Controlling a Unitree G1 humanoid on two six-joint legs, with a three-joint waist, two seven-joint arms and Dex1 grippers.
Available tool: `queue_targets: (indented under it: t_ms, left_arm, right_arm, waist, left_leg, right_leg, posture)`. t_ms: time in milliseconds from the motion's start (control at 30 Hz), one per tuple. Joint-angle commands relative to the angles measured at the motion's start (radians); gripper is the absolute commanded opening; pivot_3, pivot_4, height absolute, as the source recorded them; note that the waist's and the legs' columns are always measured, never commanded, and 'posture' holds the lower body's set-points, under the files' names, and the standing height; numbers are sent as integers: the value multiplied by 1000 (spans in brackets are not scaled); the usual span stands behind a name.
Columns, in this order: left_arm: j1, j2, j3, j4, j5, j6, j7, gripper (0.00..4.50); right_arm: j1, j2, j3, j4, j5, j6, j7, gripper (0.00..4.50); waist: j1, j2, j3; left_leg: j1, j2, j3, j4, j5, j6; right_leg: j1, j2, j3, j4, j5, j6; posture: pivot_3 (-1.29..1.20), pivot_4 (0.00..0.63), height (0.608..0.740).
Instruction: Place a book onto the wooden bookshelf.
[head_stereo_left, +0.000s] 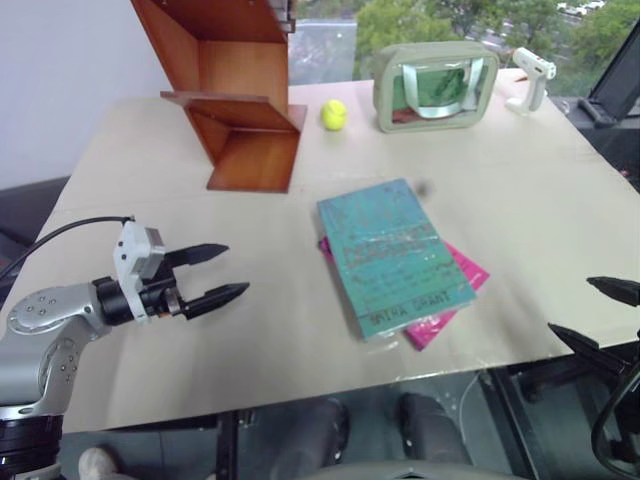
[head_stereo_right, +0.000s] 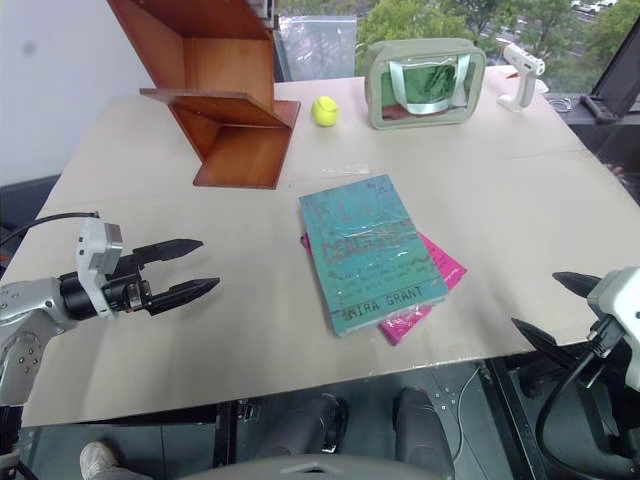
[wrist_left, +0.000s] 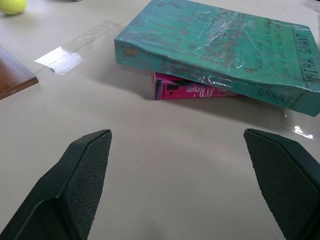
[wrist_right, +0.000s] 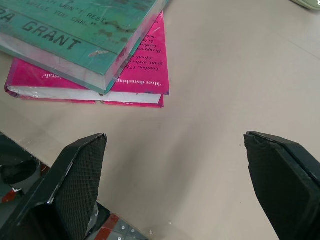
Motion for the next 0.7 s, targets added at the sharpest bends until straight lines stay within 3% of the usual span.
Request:
queue_targets:
  t_ms: [33, 200, 300, 433, 533, 567, 700]
  left_arm:
    - [-13, 20, 23, -4, -13, -7, -29, 4451]
    - [-50, 9, -7, -44, -47, 35, -47, 4451]
    - [-70, -1, -26, -62, -56, 48, -43, 4500]
    - [-86, -19, -54, -90, -66, 75, -29, 4500]
    - [-89, -37, -60, -117, -108, 148, 12, 4500]
    - [-83, -44, -61, -132, -125, 174, 28, 4500]
    - [-61, -66, -56, -189, -215, 321, 125, 4500]
  right_arm:
    - [-23, -35, -24, -5, 22, 8, -10, 4500]
    - [-141, -87, 80, -24, 65, 114, -110, 4500]
    - [-253, -112, 177, 25, 63, 151, -168, 3623]
    - [-445, -129, 361, 111, 10, 150, -246, 1827]
    - [-589, -115, 536, 202, -84, 115, -298, 230]
    - [-634, -104, 589, 236, -113, 104, -314, 30]
    - [-756, -48, 764, 350, -194, 53, -321, 30]
  waist:
    - [3, 0, 0]
    - [6, -1, 1]
    - [6, -1, 1]
    - [4, -1, 1]
    - [4, -2, 1]
    - [5, -2, 1]
    - [4, -2, 1]
  left_leg:
    - [0, 0, 0, 0, 0, 0]
    - [0, 0, 0, 0, 0, 0]
    - [-1, 1, 0, 0, 0, 0]
    - [-3, 1, 1, 0, 0, 0]
    - [-4, 1, 1, 0, 0, -1]
    - [-5, 1, 0, 0, 2, -4]
    - [-7, 1, 0, 0, 2, -4]
  right_leg:
    - [0, 0, 0, 0, 0, 0]
    - [0, 0, 0, -1, 0, 1]
    - [0, 0, -1, -1, 0, 0]
    - [-3, 0, 0, -1, 0, 0]
    - [-5, 0, -1, -1, 1, -1]
    - [-5, 0, -1, -1, 1, -1]
    - [-8, 3, -1, -1, 1, -1]
  posture:
    - [0, 150, 740]
    - [0, 150, 740]
    - [0, 150, 740]
    - [0, 150, 740]
    - [0, 150, 740]
    - [0, 150, 740]
    - [0, 150, 740]
